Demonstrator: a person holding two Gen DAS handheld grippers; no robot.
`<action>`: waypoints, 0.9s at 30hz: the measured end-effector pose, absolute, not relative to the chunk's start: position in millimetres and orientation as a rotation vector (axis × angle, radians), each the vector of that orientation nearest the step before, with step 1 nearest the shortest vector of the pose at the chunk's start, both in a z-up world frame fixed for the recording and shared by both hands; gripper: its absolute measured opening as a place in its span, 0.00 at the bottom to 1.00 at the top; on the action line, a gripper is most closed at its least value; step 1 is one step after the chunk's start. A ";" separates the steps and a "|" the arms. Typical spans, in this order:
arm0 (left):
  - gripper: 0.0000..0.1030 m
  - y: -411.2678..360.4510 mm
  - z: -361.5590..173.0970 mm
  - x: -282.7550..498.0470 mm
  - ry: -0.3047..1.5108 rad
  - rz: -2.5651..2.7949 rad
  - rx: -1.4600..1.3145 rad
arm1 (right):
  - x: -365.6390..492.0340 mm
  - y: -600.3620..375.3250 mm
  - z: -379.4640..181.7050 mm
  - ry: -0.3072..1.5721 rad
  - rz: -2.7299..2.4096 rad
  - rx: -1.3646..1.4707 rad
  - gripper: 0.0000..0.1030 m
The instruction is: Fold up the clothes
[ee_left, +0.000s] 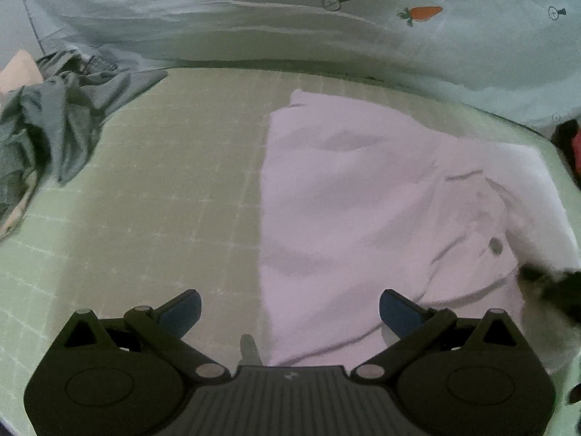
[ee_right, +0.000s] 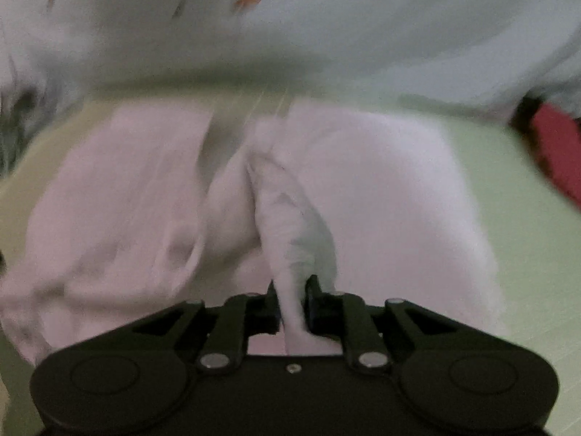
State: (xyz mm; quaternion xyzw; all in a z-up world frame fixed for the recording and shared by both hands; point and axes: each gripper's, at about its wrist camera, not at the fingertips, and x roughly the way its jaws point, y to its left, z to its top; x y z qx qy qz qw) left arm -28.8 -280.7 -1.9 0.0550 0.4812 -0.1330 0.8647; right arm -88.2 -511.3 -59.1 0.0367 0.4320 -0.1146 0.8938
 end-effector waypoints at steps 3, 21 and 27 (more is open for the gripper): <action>1.00 -263.5 -3.1 -29.9 1.010 -0.265 0.114 | -95.1 -504.9 -54.0 0.878 -0.274 0.109 0.33; 1.00 -223.1 -7.0 -44.1 1.029 -0.259 0.108 | -148.3 -581.3 -56.7 0.814 -0.683 0.359 0.45; 1.00 -215.6 -7.5 -48.0 1.031 -0.253 0.125 | -123.0 -538.3 -52.6 0.803 -0.524 0.300 0.48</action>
